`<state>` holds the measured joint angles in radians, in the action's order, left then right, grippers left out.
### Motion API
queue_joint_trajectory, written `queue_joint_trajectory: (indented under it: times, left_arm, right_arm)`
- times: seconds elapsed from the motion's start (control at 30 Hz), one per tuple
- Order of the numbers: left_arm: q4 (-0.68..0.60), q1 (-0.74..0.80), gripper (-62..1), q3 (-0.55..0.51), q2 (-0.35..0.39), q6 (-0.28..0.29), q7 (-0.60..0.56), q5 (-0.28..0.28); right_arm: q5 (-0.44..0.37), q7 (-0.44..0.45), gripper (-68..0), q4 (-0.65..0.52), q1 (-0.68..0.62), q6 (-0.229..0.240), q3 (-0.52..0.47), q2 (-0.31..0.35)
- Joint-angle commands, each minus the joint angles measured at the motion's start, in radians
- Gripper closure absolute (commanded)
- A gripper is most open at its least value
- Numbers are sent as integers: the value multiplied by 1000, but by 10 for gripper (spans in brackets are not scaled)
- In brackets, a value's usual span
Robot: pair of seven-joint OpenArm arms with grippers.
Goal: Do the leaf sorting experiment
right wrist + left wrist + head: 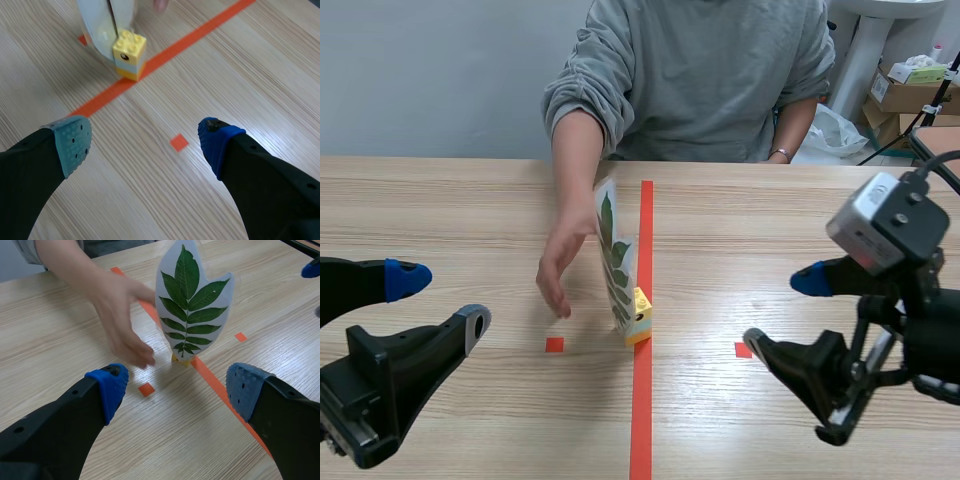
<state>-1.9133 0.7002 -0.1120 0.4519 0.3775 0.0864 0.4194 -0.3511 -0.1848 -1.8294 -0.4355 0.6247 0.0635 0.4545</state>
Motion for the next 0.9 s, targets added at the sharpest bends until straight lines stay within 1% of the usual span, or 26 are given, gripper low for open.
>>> queue_joint_trajectory:
  times: [0.0,0.07,0.1,0.23,0.43,0.5,0.7,0.77,0.87]
  left_arm:
    - [-10,-6,-437,-6,-3,3,-13,5]
    - [-10,-6,-437,-6,-3,3,-13,5]
    - [-10,-6,-437,-6,-3,3,-13,5]
    - [-10,-6,-437,-6,-3,3,-13,5]
    - [-10,-6,-437,-6,-3,3,-13,5]
    - [-10,-6,-437,-6,-3,3,-13,5]
    - [-10,-6,-437,-6,-3,3,-13,5]
    - [-10,-6,-437,-6,-3,3,-13,6]
    - [-10,-6,-437,-6,-3,3,-13,6]
  right_arm:
    - [-14,7,-441,23,34,-33,21,-30]
    - [3,8,-441,61,63,-46,51,-66]
    - [16,10,-441,84,80,-63,66,-85]
    - [35,18,-441,175,151,-84,106,-144]
    - [44,26,-441,303,279,-84,141,-214]
    - [57,26,-441,342,319,-85,154,-232]
    - [58,36,-441,466,404,-86,200,-272]
    - [62,46,-441,498,422,-86,218,-280]
    - [68,53,-441,516,435,-86,238,-284]
